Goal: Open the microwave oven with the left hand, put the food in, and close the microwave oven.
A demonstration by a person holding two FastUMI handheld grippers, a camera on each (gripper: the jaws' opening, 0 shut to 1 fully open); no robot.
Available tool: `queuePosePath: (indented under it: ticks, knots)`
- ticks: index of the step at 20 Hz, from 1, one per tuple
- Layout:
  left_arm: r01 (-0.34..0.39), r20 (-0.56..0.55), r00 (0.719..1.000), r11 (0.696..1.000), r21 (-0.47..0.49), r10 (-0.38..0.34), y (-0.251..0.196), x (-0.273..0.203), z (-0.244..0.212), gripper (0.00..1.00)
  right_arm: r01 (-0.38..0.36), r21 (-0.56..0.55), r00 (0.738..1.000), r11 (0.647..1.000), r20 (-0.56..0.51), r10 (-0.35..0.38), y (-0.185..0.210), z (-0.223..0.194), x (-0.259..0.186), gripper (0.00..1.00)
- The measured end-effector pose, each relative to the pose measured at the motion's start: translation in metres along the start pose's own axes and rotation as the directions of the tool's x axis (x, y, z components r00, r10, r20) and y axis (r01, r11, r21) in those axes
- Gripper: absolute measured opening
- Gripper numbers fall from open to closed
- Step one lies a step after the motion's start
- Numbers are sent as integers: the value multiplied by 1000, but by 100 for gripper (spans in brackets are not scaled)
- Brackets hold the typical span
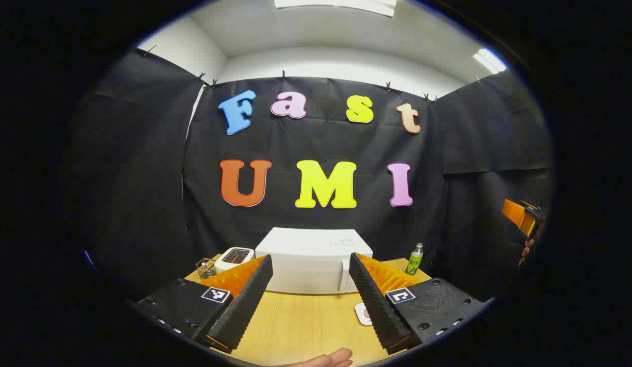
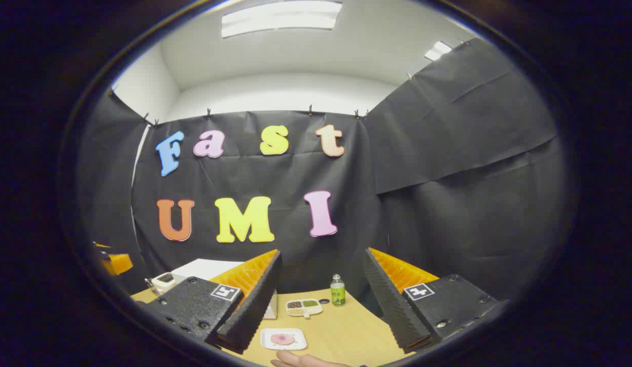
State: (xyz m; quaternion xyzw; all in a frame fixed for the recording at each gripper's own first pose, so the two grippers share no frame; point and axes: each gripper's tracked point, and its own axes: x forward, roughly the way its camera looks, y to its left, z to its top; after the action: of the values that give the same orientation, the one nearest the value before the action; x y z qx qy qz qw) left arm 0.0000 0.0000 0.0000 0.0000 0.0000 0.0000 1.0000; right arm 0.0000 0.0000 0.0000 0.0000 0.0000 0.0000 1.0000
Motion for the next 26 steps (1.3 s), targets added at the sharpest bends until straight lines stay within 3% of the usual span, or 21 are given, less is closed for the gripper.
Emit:
queuePosePath:
  ticks: [3, 4, 5, 17, 25, 26]
  knots:
    - [7, -11, 1000, 1000, 8, -7, -1, -3, -4, 95, -1, -6, 1000, 1000, -10, 1, -1, -3, -1, 94]
    - [15, -8, 1000, 1000, 3, -15, -3, -4, -2, 95, -1, -11, 1000, 1000, -13, 1, -1, -3, -1, 100]
    - [18, -4, 1000, 1000, -1, -18, -4, -5, 0, 95, -3, -19, 1000, 1000, -17, 3, 0, -6, -3, 94]
    - [32, 26, 999, 999, -26, -32, -6, -9, 3, 95, -41, -62, 997, 997, -66, 37, 9, -24, -4, 94]
    - [29, 38, 999, 997, -65, -27, -8, 23, -10, 95, -81, -85, 994, 993, -80, 74, 18, -43, -1, 94]
    - [31, 39, 999, 997, -74, -28, -9, 30, -13, 95, -85, -81, 994, 993, -76, 79, 19, -42, 2, 100]
